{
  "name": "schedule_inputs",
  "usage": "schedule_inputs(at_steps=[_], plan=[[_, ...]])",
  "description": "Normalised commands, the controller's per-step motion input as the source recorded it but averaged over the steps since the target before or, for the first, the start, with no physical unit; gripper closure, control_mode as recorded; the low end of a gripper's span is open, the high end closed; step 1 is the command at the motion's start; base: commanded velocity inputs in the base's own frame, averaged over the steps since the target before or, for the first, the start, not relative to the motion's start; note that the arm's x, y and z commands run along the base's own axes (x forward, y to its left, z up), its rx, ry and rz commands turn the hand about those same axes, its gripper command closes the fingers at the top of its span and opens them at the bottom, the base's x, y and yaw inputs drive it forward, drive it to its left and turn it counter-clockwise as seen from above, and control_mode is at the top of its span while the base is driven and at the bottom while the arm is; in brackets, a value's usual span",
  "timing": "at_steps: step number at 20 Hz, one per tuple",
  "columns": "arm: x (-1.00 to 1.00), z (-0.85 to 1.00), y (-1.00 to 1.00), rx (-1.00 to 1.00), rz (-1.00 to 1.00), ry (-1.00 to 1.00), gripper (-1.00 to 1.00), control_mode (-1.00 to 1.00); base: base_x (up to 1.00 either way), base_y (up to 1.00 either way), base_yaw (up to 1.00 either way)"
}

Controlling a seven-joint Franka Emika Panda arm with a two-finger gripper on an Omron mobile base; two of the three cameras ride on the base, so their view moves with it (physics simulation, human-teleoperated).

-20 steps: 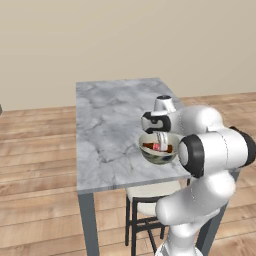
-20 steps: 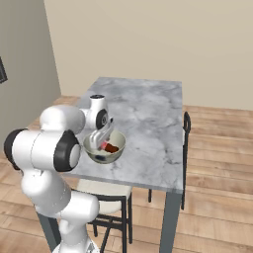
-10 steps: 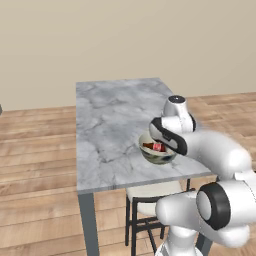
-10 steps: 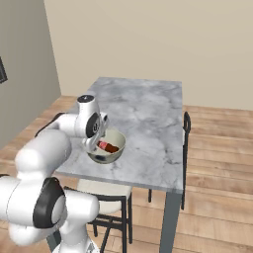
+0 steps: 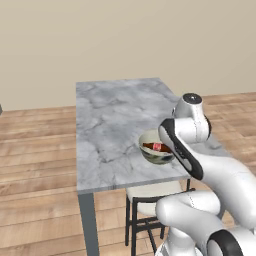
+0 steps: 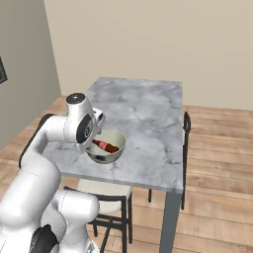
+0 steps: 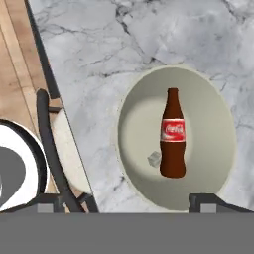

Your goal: Open the fridge, grab two sodas, and place both sodas inside the bowl with ice on the dining counter.

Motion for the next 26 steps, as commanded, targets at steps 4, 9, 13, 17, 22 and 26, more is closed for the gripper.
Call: schedule_inputs(at_steps=[4,9,13,17,22,26], plan=[[-0.85,0.22,-0.02,0.20,-0.37,0.00,-1.00,-1.00,0.00,0.00,0.00],[-0.89,0.12,0.00,0.20,-0.43,-0.01,-1.00,-1.00,0.00,0.00,0.00],[-0.88,0.09,0.00,0.18,-0.44,-0.03,-1.00,-1.00,0.00,0.00,0.00],[-0.91,0.09,0.00,0.16,-0.42,-0.05,-1.00,-1.00,0.00,0.00,0.00],[-0.98,0.02,0.00,0.14,-0.41,-0.07,-1.00,-1.00,0.00,0.00,0.00],[-0.95,-0.01,0.00,0.11,-0.37,-0.03,-1.00,-1.00,0.00,0.00,0.00]])
